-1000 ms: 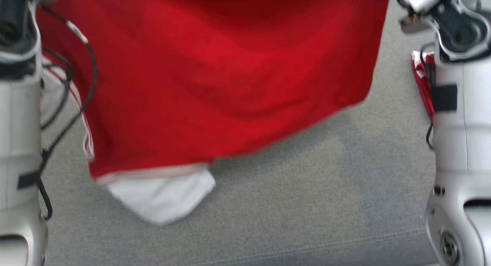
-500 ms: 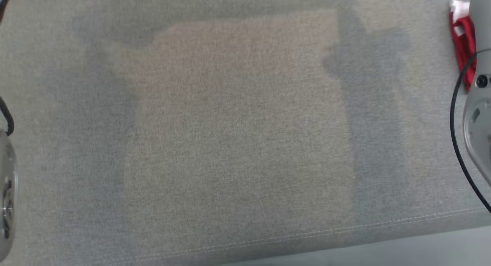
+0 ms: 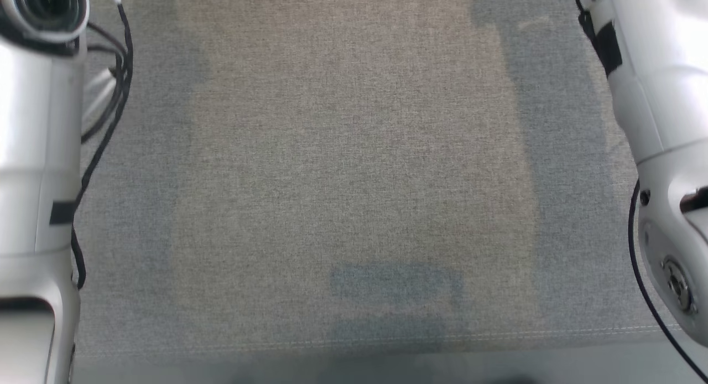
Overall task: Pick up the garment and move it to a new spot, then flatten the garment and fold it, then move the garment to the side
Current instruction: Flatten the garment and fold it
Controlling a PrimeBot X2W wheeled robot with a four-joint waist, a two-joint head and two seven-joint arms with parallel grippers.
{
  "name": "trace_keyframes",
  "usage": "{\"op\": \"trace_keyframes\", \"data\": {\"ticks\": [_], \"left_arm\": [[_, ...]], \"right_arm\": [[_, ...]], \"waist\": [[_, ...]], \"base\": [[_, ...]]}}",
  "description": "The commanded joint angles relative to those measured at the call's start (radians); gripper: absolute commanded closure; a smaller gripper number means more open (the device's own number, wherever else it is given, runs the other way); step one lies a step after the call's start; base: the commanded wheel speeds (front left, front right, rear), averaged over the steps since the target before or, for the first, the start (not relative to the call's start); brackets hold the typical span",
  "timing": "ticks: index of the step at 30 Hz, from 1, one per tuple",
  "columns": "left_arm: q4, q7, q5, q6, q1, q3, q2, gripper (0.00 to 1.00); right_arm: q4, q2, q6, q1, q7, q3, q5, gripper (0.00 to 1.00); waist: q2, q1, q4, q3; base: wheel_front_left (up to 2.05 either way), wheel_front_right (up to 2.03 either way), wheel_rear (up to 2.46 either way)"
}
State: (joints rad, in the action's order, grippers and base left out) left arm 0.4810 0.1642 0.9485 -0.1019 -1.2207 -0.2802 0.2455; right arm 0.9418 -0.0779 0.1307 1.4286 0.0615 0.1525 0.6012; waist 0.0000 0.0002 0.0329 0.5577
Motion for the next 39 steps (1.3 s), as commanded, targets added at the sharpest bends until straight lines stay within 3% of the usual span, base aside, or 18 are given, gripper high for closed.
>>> {"op": "trace_keyframes", "data": {"ticks": [1,7,14,18,23,28,39], "left_arm": [[-0.034,0.005,0.008,-0.005,0.038,0.005,0.013,1.0],[-0.289,-0.035,0.042,0.026,0.273,0.007,0.058,1.0],[-0.625,-0.044,0.085,0.13,0.685,0.032,0.113,1.0],[-0.728,0.0,0.09,0.179,0.913,0.05,0.115,1.0],[-0.761,0.049,0.092,0.209,1.148,0.047,0.086,1.0],[-0.733,0.076,0.071,0.217,1.318,0.023,0.058,1.0],[-0.651,0.094,0.012,0.199,1.465,-0.008,0.044,1.0]], "right_arm": [[-0.012,-0.015,0.0,-0.038,-0.009,0.008,0.023,1.0],[-0.065,-0.038,0.0,-0.196,-0.052,0.008,0.133,1.0],[-0.228,-0.066,0.0,-0.458,-0.11,0.007,0.238,1.0],[-0.376,-0.091,0.0,-0.653,-0.125,-0.002,0.262,1.0],[-0.549,-0.105,0.0,-0.906,-0.125,-0.043,0.22,1.0],[-0.689,-0.06,0.0,-1.125,-0.129,-0.124,0.168,1.0],[-0.827,0.016,0.0,-1.411,-0.172,-0.219,0.098,1.0]], "waist": [[0.0,-0.0002,0.004,-0.011],[0.0,-0.0002,-0.013,-0.065],[0.0,-0.0002,-0.024,-0.151],[0.0,-0.0002,-0.017,-0.205],[0.0,-0.0002,-0.01,-0.263],[0.0,-0.0002,-0.009,-0.32],[0.0,-0.0002,-0.015,-0.397]], "base": [[0.0,0.0,0.0],[0.0,0.0,0.0],[0.0,0.0,0.0],[0.0,0.0,0.0],[0.0,0.0,0.0],[0.0,0.0,0.0],[0.0,0.0,0.0]]}}
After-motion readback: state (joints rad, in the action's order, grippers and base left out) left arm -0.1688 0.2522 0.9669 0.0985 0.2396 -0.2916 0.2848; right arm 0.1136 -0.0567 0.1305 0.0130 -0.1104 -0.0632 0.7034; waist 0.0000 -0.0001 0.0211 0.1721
